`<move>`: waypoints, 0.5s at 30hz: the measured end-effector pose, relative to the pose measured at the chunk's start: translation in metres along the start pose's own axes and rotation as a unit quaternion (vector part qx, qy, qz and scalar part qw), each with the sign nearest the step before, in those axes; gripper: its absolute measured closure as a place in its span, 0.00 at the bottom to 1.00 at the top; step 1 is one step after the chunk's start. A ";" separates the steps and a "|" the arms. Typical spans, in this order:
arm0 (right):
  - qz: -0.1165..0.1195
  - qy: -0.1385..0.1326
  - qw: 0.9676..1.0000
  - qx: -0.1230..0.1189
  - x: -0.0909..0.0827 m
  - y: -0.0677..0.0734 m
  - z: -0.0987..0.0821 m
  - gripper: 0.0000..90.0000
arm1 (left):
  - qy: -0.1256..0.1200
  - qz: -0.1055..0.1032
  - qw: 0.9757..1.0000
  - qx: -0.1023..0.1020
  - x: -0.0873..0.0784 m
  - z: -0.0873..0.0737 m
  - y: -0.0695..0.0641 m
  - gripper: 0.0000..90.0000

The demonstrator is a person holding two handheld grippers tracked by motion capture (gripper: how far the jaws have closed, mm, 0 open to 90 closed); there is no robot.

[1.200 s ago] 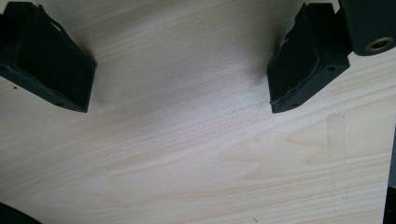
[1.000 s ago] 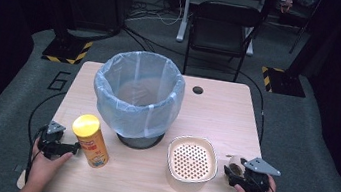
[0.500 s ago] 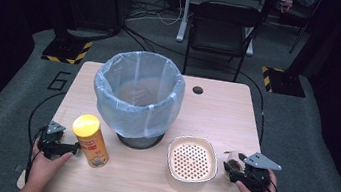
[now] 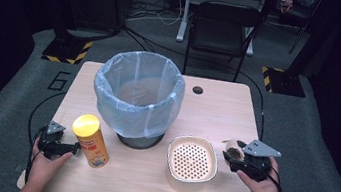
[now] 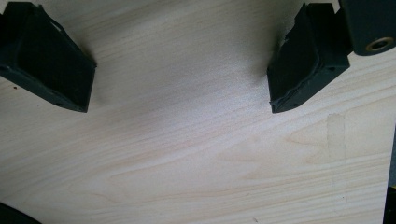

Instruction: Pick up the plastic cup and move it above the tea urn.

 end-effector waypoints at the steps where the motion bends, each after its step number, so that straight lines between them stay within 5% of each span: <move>1: -0.001 -0.001 1.000 -0.001 0.001 -0.002 0.002 0.39 | 0.000 0.000 1.000 0.000 0.000 0.000 0.000 0.08; 15: 0.029 -0.024 0.999 -0.026 0.017 -0.019 0.030 0.39 | 0.002 0.000 1.000 -0.001 0.000 0.000 0.000 0.08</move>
Point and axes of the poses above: each handheld gripper's, and its own axes: x roughly forward along the jaws, z roughly out of its top, y roughly to its left, the point moved 7 cm from there along x, roughly forward along the jaws, and after that the axes turned 12 degrees about -x, right-handed, at the moved point
